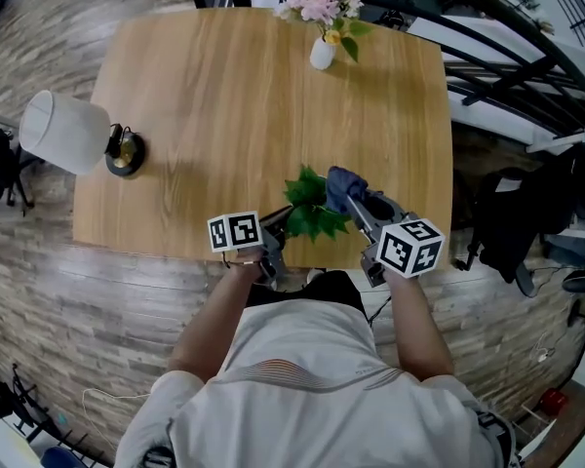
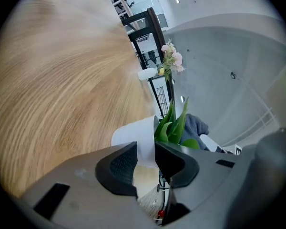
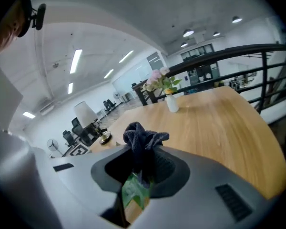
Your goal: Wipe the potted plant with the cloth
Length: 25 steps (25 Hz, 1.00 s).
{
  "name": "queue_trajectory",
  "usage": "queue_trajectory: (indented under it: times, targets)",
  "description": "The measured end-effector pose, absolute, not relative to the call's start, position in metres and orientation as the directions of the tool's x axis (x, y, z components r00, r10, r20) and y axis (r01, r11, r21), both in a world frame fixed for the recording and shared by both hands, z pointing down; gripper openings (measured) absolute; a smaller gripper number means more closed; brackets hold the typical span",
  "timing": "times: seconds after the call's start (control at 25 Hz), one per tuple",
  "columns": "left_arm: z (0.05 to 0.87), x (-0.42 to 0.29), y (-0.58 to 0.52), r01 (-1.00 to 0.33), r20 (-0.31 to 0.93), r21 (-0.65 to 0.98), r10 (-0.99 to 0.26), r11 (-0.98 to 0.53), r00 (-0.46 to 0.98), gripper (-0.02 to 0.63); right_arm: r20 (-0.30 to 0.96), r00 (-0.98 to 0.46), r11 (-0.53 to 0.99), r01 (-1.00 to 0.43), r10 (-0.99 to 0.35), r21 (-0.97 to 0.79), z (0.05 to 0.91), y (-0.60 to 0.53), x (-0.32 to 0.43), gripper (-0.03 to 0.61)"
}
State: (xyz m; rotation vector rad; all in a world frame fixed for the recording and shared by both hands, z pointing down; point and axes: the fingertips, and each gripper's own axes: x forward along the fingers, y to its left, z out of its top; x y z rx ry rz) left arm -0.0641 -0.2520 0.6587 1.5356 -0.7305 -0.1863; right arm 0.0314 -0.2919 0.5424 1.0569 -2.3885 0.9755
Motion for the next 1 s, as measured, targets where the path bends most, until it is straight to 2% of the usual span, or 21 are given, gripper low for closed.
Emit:
queue_trajectory:
  times: [0.12, 0.24, 0.32, 0.48, 0.6, 0.72, 0.88, 1.0]
  targets:
    - [0.659, -0.065, -0.253, -0.338, 0.316, 0.939, -0.544, 0.063, 0.777, 0.115, 0.578, -0.627, 0.454, -0.778, -0.522, -0.433, 0.560, -0.291, 0.044, 0.132]
    - [0.659, -0.066, -0.253, -0.341, 0.320, 0.938, -0.547, 0.066, 0.774, 0.115, 0.655, -0.554, 0.466, -0.822, -0.515, -0.329, 0.585, -0.291, 0.059, 0.132]
    - [0.659, -0.064, -0.253, -0.344, 0.322, 0.937, -0.544, 0.064, 0.775, 0.115, 0.677, -0.478, 0.444, -0.863, -0.560, -0.242, 0.589, -0.296, 0.077, 0.133]
    - [0.658, -0.064, -0.255, -0.349, 0.325, 0.935, -0.542, 0.063, 0.774, 0.115, 0.593, -0.400, 0.411, -0.903, -0.699, -0.125, 0.548, -0.305, 0.096, 0.132]
    - [0.659, -0.065, -0.254, -0.350, 0.326, 0.934, -0.545, 0.063, 0.772, 0.115, 0.478, -0.506, 0.465, -0.860, -0.718, -0.211, 0.503, -0.295, 0.078, 0.132]
    - [0.660, -0.065, -0.254, -0.350, 0.328, 0.934, -0.551, 0.068, 0.768, 0.115, 0.431, -0.650, 0.518, -0.760, -0.626, -0.393, 0.495, -0.271, 0.046, 0.132]
    - [0.660, -0.064, -0.255, -0.354, 0.329, 0.933, -0.553, 0.065, 0.765, 0.115, 0.527, -0.663, 0.419, -0.747, -0.532, -0.516, 0.550, -0.250, 0.038, 0.132]
    - [0.660, -0.064, -0.253, -0.357, 0.330, 0.932, -0.552, 0.063, 0.766, 0.115, 0.605, -0.588, 0.349, -0.807, -0.536, -0.476, 0.585, -0.245, 0.058, 0.132]
